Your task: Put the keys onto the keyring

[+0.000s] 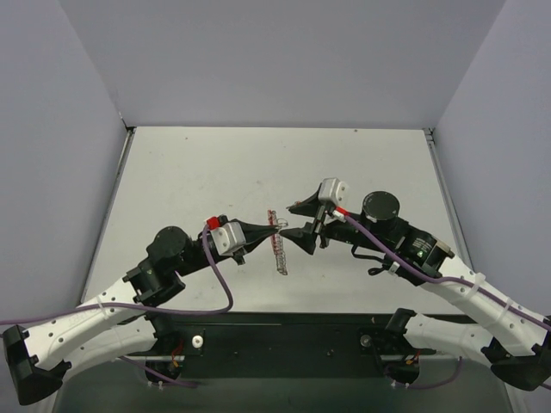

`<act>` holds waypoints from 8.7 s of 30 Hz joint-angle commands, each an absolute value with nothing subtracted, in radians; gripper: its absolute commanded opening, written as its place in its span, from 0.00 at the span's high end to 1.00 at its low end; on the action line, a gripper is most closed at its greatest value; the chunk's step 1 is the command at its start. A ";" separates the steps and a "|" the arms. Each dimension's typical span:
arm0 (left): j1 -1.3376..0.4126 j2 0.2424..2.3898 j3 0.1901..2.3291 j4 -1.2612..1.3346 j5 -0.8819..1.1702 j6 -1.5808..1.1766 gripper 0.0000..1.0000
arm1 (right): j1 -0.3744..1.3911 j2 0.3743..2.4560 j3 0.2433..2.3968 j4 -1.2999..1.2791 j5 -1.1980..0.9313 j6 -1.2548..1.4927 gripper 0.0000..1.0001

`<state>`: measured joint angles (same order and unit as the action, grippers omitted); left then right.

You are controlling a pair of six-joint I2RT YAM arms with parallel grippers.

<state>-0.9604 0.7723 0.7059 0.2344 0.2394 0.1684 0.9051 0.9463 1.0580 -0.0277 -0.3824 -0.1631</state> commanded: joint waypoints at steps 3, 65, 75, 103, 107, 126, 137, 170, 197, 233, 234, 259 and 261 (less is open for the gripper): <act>-0.957 0.772 0.767 0.275 0.275 0.143 1.00 | 0.910 0.960 1.089 0.058 -0.413 -0.176 0.60; -0.942 0.724 0.613 0.382 0.036 0.181 1.00 | 0.603 0.936 0.894 0.265 -0.460 0.235 0.07; -0.939 0.761 0.744 0.112 -0.018 0.212 1.00 | 0.583 1.026 0.903 0.258 -0.554 0.265 0.07; -0.658 0.969 0.628 0.070 0.101 -0.186 1.00 | 0.410 1.408 0.822 0.307 -0.511 0.497 0.07; -0.652 0.983 0.560 0.135 0.110 -0.196 1.00 | 0.399 1.546 0.862 0.310 -0.459 0.531 0.09; -0.623 1.055 0.503 0.325 0.169 -0.189 1.00 | 0.281 1.977 1.186 0.279 -0.509 0.505 0.39; -0.612 1.078 0.506 0.353 0.195 -0.198 1.00 | 0.281 2.039 1.230 0.247 -0.564 0.468 0.56; -0.607 1.069 0.505 0.336 0.190 -0.203 1.00 | 0.305 2.030 1.154 0.368 -0.698 0.459 1.00; -0.606 1.078 0.522 0.324 0.189 -0.176 1.00 | 0.318 1.914 1.080 0.459 -0.650 0.374 0.17; -0.603 1.065 0.503 0.337 0.198 -0.179 1.00 | 0.402 2.008 1.213 0.196 -0.549 0.336 0.73; -0.603 1.062 0.502 0.339 0.199 -0.181 1.00 | 0.402 2.002 1.204 0.198 -0.549 0.336 0.75; -0.603 1.022 0.482 0.328 0.192 -0.183 1.00 | 0.382 1.954 1.129 0.259 -0.707 0.339 0.78; -0.603 1.019 0.483 0.328 0.190 -0.181 1.00 | 0.379 1.953 1.126 0.256 -0.703 0.333 0.78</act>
